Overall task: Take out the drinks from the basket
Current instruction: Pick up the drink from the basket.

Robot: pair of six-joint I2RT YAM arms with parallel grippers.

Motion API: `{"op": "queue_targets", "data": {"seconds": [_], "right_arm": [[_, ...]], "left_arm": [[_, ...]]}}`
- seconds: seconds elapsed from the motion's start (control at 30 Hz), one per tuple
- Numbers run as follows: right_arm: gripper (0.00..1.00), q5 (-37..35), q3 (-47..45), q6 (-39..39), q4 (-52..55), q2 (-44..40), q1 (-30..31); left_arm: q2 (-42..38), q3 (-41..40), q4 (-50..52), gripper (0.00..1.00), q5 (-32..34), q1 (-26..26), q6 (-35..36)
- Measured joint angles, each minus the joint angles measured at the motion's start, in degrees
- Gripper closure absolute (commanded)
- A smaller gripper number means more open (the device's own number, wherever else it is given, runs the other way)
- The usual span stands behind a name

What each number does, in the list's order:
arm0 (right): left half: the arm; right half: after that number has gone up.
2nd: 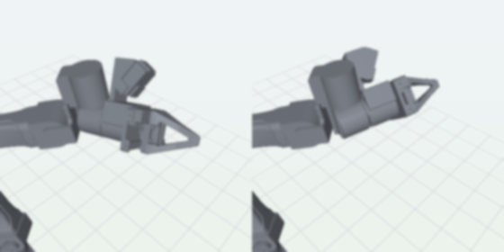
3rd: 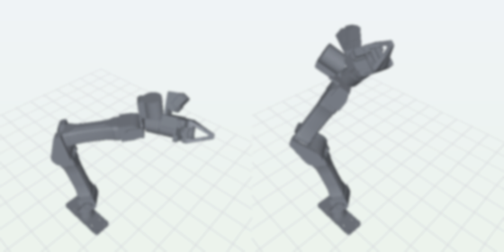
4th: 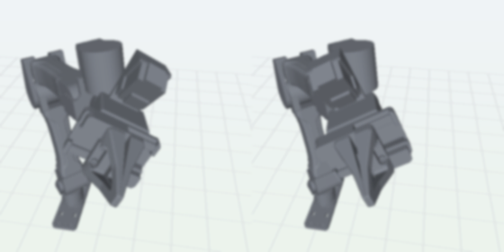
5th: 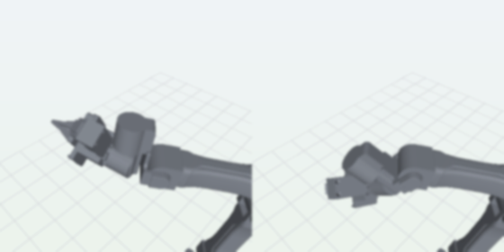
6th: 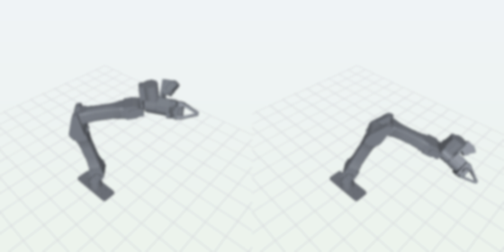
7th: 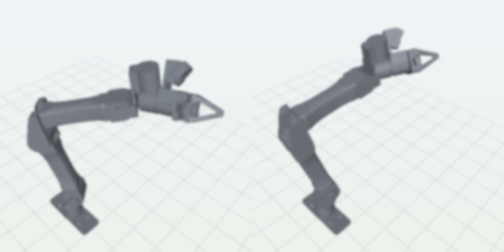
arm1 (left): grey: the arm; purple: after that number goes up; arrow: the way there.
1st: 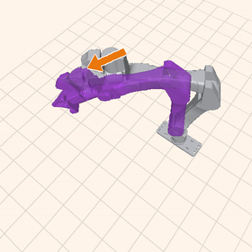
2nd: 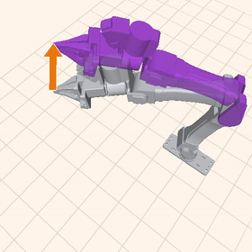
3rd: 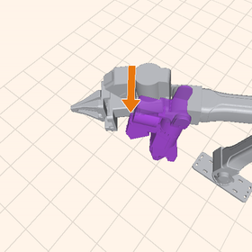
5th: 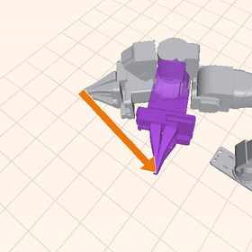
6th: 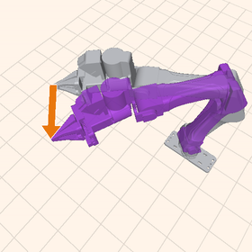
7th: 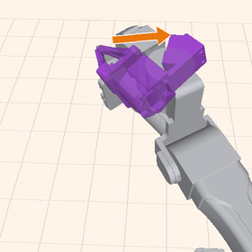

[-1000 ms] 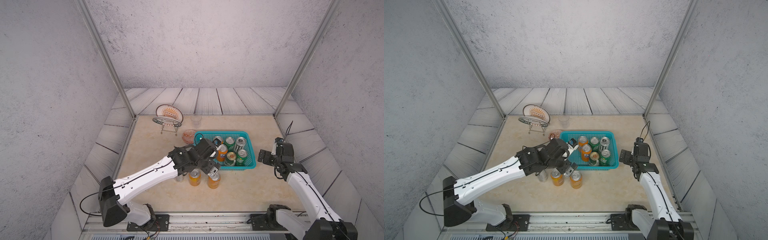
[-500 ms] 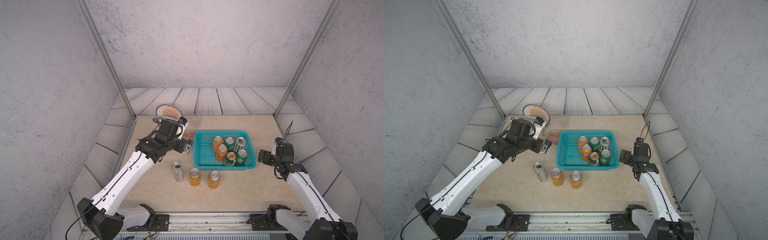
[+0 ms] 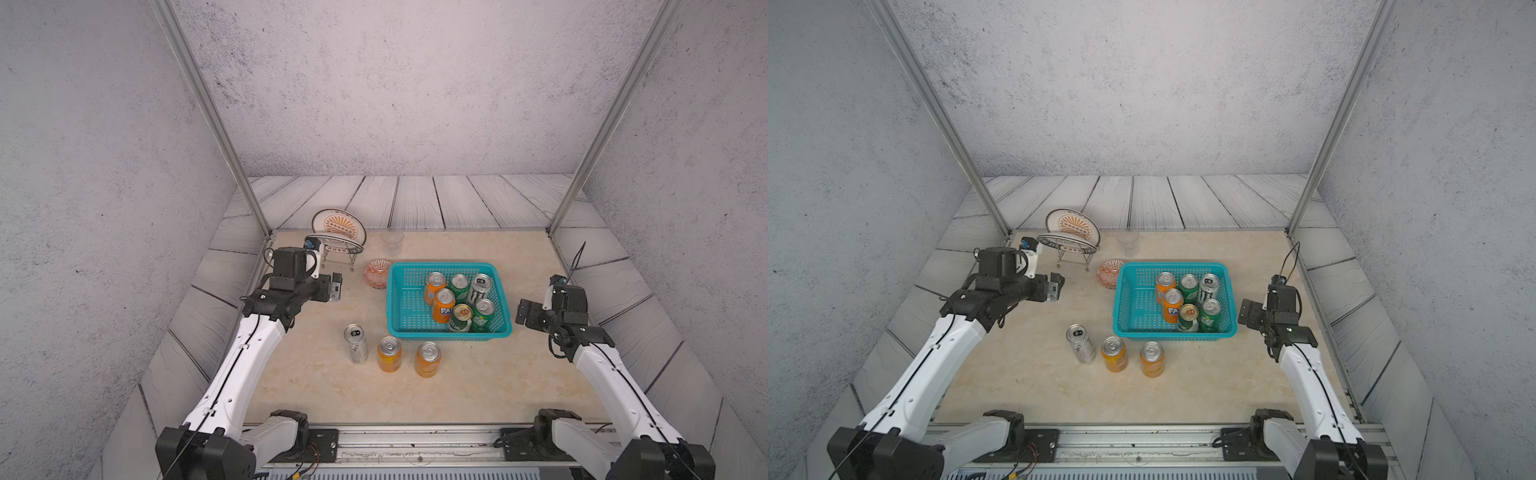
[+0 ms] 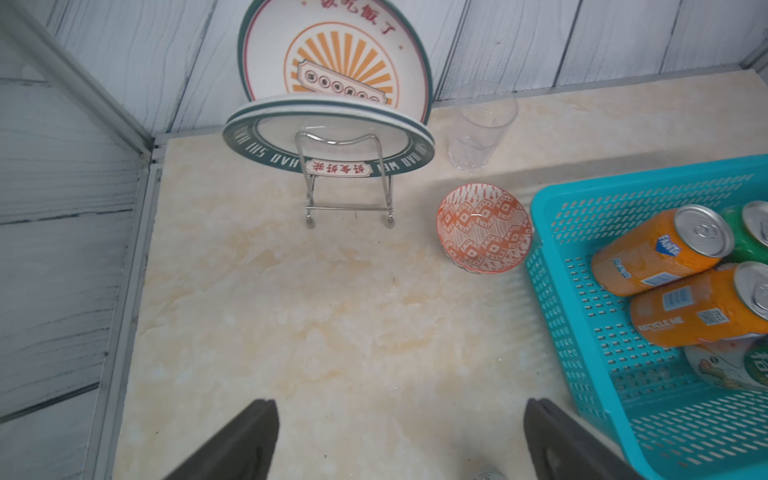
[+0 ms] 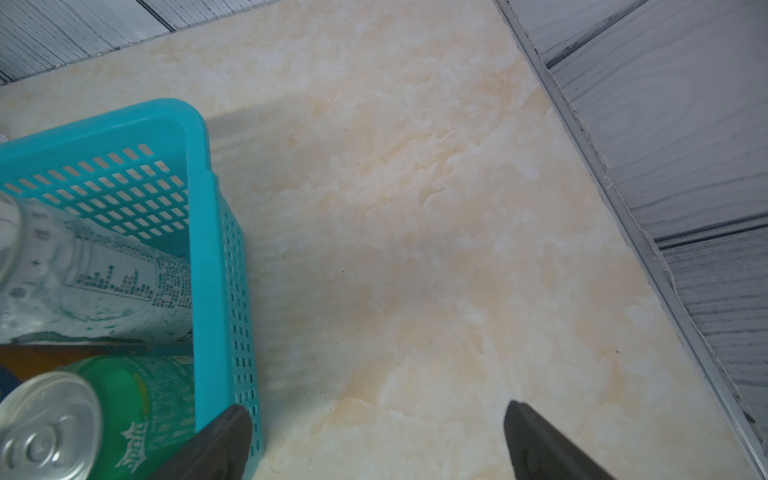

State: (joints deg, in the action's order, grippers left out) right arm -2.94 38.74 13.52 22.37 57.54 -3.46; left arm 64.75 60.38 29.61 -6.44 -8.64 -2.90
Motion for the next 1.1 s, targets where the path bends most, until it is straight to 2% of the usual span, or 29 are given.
{"op": "queue_targets", "data": {"seconds": [0.23, 0.67, 0.9, 1.1], "right_arm": [[0.01, 1.0, 1.9, 0.0, 1.9, 0.0, 0.0], [0.01, 13.3, 13.3, 1.7, 7.6, 2.6, 0.8], [0.02, 13.2, 21.7, 1.7, 11.3, 10.2, 8.0], [0.03, 8.8, 31.0, -0.6, 14.6, 18.8, 15.6]], "left_arm": [[-1.0, -3.8, -5.0, 0.01, -1.2, 1.8, -3.2], [-1.4, -4.2, -7.6, 0.01, -4.2, 5.6, -6.6], [-1.7, -4.3, -8.1, 0.01, -5.5, 7.1, -7.5], [-1.9, -4.4, -8.3, 0.01, -6.5, 8.8, -8.0]]}}
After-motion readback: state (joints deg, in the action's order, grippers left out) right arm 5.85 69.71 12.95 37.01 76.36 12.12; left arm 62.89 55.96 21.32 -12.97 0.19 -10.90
